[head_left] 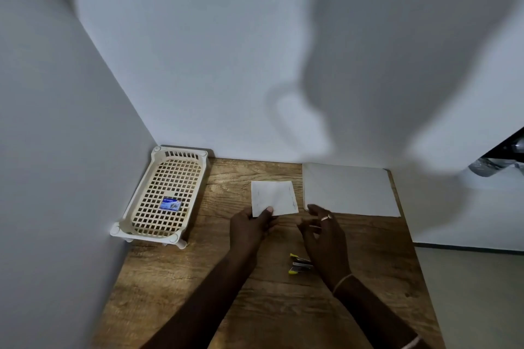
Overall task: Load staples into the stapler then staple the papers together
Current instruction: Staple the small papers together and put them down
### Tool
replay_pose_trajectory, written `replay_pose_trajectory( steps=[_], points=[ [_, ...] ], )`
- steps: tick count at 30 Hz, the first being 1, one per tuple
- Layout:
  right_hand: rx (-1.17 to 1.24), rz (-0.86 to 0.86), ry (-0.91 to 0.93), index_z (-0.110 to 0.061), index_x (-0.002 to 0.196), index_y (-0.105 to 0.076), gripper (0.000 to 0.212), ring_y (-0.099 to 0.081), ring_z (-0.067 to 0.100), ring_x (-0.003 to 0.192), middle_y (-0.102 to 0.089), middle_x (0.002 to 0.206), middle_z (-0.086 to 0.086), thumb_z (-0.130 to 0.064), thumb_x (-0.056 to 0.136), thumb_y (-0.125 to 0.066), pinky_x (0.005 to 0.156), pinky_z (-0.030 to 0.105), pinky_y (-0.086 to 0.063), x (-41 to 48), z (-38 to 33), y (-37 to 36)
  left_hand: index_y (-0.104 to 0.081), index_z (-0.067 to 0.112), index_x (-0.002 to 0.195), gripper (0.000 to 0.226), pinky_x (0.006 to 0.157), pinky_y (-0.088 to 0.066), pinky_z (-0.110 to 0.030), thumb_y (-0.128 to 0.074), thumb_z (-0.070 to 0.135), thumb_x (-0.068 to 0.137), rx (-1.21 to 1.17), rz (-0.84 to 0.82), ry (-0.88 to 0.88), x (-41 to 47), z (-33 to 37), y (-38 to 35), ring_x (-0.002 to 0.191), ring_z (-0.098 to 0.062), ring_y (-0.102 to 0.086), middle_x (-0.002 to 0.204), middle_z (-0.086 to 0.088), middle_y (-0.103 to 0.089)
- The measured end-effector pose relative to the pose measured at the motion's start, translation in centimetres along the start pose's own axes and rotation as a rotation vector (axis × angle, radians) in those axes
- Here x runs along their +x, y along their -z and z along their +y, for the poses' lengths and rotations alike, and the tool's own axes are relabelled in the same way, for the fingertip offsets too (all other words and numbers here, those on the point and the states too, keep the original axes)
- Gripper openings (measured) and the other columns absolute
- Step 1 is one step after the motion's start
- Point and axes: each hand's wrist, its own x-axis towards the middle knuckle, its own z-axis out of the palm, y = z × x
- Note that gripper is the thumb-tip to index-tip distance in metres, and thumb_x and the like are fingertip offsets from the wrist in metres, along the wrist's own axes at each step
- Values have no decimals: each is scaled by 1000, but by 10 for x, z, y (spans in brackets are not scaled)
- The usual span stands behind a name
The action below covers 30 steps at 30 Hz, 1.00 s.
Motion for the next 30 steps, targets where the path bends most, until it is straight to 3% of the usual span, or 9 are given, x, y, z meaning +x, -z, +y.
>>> replay_pose_trajectory(
  steps=[5, 9, 11, 14, 18, 21, 23, 27, 30],
  points=[
    [104, 21, 1, -23, 128, -65, 36, -63, -2, 94, -65, 111, -9, -35, 94, -69, 80, 12, -53, 29, -22, -7, -71, 16, 102, 16, 76, -64, -34, -77, 23, 89, 31, -94, -9, 10, 7, 0, 87, -23, -79, 90, -7, -81],
    [286, -20, -174, -22, 105, -75, 17, -74, 15, 84, -76, 96, 0, -18, 88, -75, 86, 43, -61, 47, -20, -13, -71, 16, 103, 17, 78, -65, -37, -78, 22, 88, 36, -128, 29, 23, 10, 0, 88, -25, -79, 91, -8, -81],
    [312, -22, -210, -21, 99, -76, 13, -76, 19, 82, -77, 94, 4, -14, 87, -76, 84, 46, -62, 53, -16, -17, -72, 14, 103, 17, 75, -65, -36, -78, 20, 88, 42, -115, 50, 31, 10, 1, 86, -24, -79, 90, -8, -81],
    [316, -6, -245, -21, 96, -76, 12, -76, 19, 80, -77, 95, 5, -14, 87, -77, 84, 44, -62, 63, -10, -23, -74, 12, 101, 14, 66, -63, -29, -77, 16, 89, 91, -76, 46, 48, 10, 5, 83, -20, -79, 89, -4, -81],
    [152, -42, -206, -16, 108, -76, 17, -70, 18, 103, -76, 108, 4, -18, 91, -73, 99, 38, -55, 77, 3, -31, -77, 11, 101, 12, 77, -65, -38, -75, 13, 89, 288, -10, -13, 74, 7, 9, 84, -19, -78, 95, -6, -80],
    [26, -126, -145, -13, 115, -74, 22, -66, 19, 113, -74, 117, 7, -16, 94, -68, 101, 27, -48, 90, 13, -36, -78, 10, 100, 13, 83, -64, -45, -77, 14, 87, 393, 25, -41, 90, 1, 4, 84, -21, -77, 92, -6, -80],
    [-51, -172, -117, -12, 115, -73, 22, -66, 19, 111, -74, 116, 6, -13, 94, -68, 99, 22, -45, 103, 19, -35, -78, 12, 97, 12, 83, -63, -44, -78, 16, 86, 447, 48, -47, 100, -1, -2, 81, -20, -77, 88, -5, -79],
    [-87, -155, -146, -13, 101, -74, 11, -68, 19, 97, -74, 102, 6, -9, 91, -69, 91, 28, -54, 131, 28, -35, -76, 14, 97, 16, 85, -62, -40, -80, 20, 83, 505, 76, -36, 121, -4, -14, 85, -19, -75, 94, -4, -78],
    [-117, -140, -164, -12, 101, -76, 13, -66, 15, 96, -75, 104, 6, -9, 91, -69, 86, 18, -44, 141, 31, -42, -76, 15, 100, 21, 89, -60, -39, -81, 24, 82, 573, 106, -49, 133, -3, -22, 92, -18, -72, 98, -2, -77]
  ],
)
